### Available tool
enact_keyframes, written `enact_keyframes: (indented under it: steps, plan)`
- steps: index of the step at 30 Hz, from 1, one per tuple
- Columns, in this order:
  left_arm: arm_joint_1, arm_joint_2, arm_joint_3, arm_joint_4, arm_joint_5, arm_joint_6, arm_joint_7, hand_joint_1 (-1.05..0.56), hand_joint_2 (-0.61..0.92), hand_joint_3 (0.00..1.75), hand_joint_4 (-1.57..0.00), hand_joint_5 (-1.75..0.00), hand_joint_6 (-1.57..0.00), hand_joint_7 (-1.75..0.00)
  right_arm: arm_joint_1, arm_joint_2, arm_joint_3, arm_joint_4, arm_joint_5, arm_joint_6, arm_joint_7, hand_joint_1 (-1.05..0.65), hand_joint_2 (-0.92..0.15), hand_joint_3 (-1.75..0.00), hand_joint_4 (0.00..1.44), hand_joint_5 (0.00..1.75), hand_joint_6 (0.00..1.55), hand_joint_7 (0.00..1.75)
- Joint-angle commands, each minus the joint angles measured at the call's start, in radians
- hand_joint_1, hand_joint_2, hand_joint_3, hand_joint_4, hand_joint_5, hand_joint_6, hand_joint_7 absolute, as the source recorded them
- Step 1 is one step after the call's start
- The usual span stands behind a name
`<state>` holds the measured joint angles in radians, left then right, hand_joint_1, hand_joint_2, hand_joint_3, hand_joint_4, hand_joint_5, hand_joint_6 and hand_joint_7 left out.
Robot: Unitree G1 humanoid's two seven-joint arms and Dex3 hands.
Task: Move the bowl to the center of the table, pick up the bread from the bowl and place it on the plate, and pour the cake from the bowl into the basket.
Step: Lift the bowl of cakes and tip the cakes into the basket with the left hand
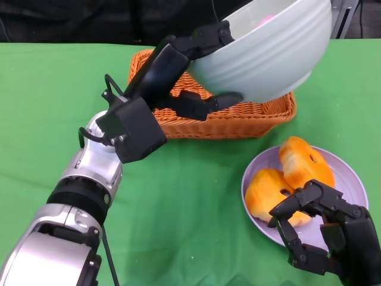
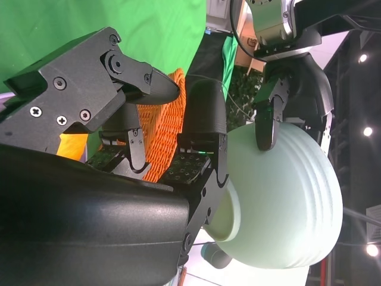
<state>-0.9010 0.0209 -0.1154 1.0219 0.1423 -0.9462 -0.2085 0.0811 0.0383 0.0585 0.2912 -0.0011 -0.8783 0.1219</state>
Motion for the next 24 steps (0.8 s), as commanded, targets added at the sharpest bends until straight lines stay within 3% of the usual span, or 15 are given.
enact_keyframes:
  steps: [1,24]
  plan:
    - [-0.043,-0.004,0.021,0.006,-0.03,0.011,-0.007,-0.19,0.77,0.83,-0.71,-1.75,-0.6,-1.47,0.0,-0.004,-0.002,0.009,0.014,-0.017,0.0,-0.14,-0.48,-0.99,0.79,1.32,0.74,1.15]
    - [-0.083,-0.051,0.104,0.03,-0.119,0.198,-0.069,-0.19,0.84,0.7,-0.74,-1.75,-0.66,-1.43,-0.012,0.008,0.004,0.047,0.021,-0.049,0.015,-0.14,-0.46,-1.02,0.8,1.32,0.74,1.15]
